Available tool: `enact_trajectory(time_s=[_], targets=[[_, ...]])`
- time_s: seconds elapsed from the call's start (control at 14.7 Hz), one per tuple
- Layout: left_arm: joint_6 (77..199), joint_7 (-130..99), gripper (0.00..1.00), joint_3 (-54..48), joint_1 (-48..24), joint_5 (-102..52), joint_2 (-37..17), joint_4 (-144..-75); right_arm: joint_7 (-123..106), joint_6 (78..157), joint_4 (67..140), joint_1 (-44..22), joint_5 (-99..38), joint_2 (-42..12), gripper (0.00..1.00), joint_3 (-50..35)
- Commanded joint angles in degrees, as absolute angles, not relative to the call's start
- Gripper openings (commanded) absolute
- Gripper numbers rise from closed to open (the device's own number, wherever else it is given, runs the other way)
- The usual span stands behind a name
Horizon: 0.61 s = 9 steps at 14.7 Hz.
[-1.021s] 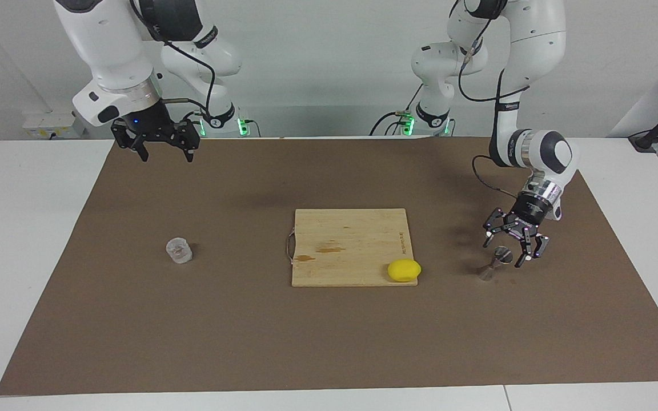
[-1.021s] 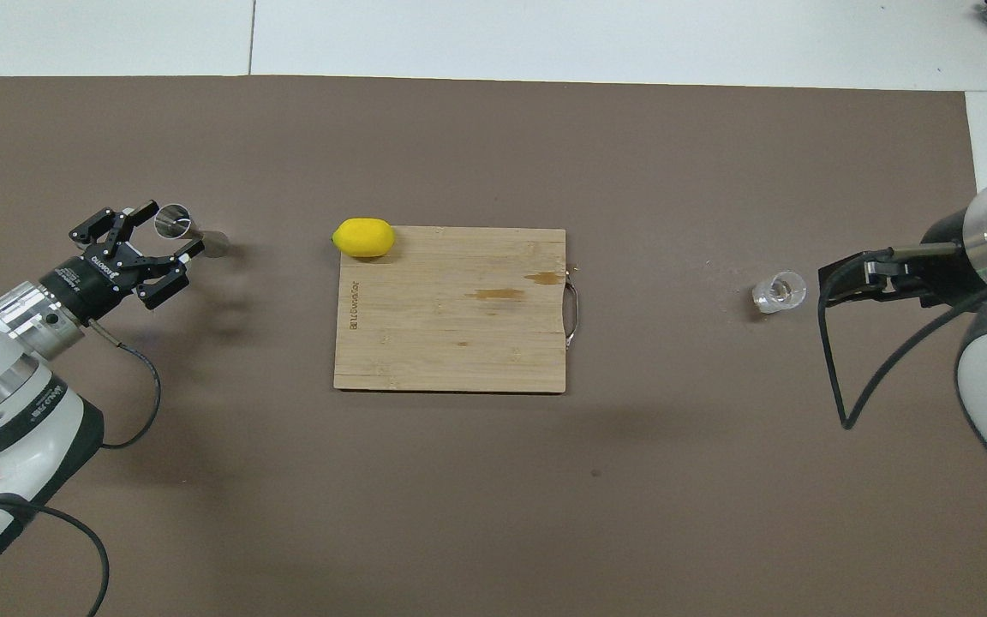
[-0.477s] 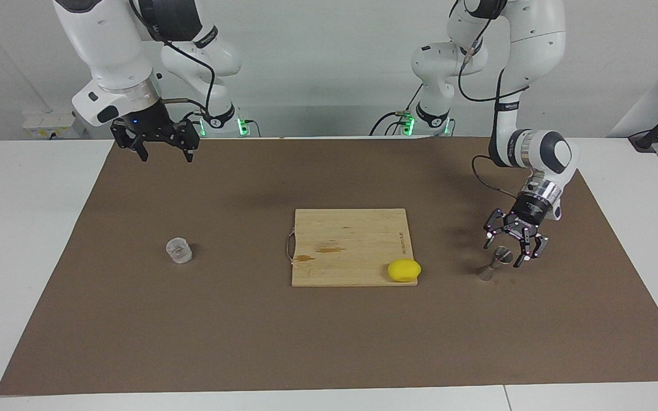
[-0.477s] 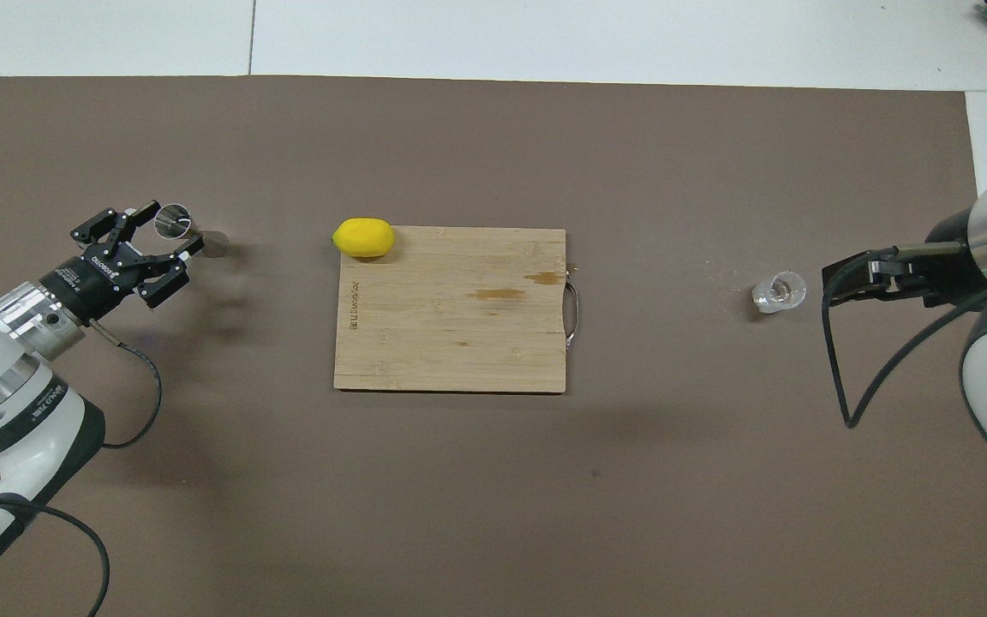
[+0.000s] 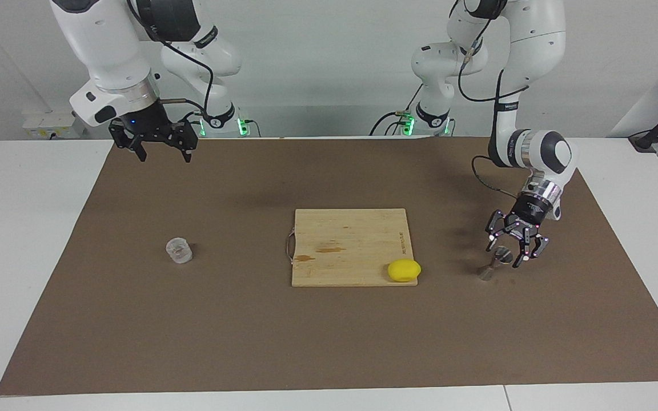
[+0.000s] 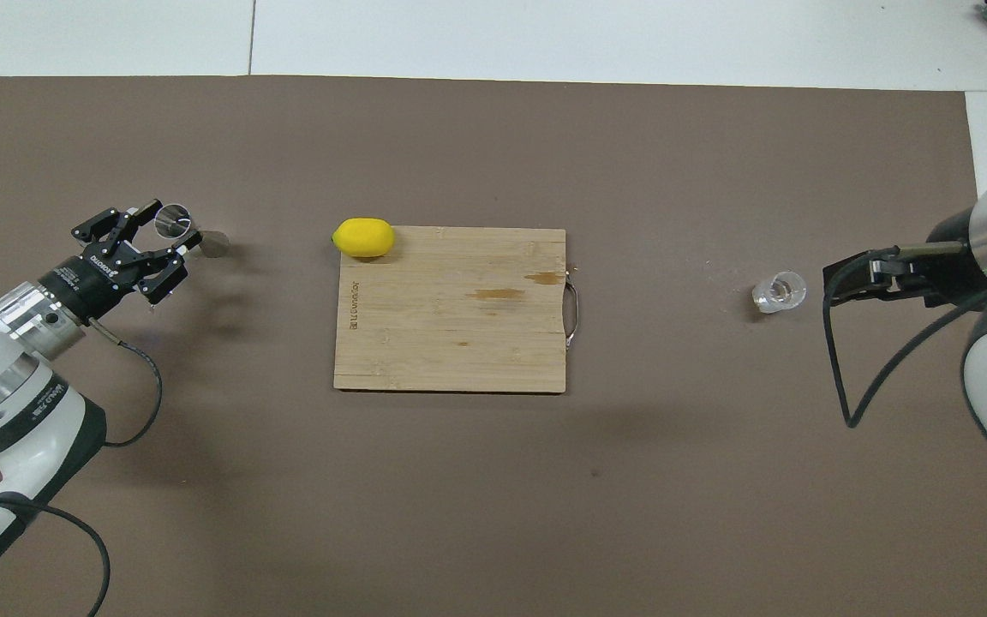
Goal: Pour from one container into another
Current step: 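Close the left gripper around the small metal cup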
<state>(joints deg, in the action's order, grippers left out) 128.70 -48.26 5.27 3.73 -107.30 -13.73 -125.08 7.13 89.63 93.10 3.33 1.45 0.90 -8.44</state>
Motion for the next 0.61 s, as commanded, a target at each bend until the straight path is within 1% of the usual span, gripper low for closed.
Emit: enact_trajectory(time_s=[0.0,0.07,0.14,0.34,0.54], targets=[[129.7,-48.7,0.38,5.8,2.8,-108.7,-13.4,-125.8,6.2,89.3,94.0,4.2,0.4,1.8,1.00,-8.8],[129.6,-48.4,0.21,5.8,2.7,-108.7,-13.4,-125.8,6.2,89.3,94.0,4.2,0.4,1.8,1.00,-8.8],[129.6,-48.3,0.00,5.8,2.7,-108.6,-13.4,-125.7,6.2,89.3,94.0,4.2,0.4,1.8,1.00,-8.8],[129.7,-48.0,0.00,5.7,2.7,-107.6,-13.4,-124.0,6.2,89.3,94.0,4.2,0.4,1.8,1.00,-8.8],[130.9,-48.7,0.00,4.0,1.6,-107.5,-12.2,-121.7,6.2,89.3,94.0,4.2,0.4,1.8,1.00,-8.8]])
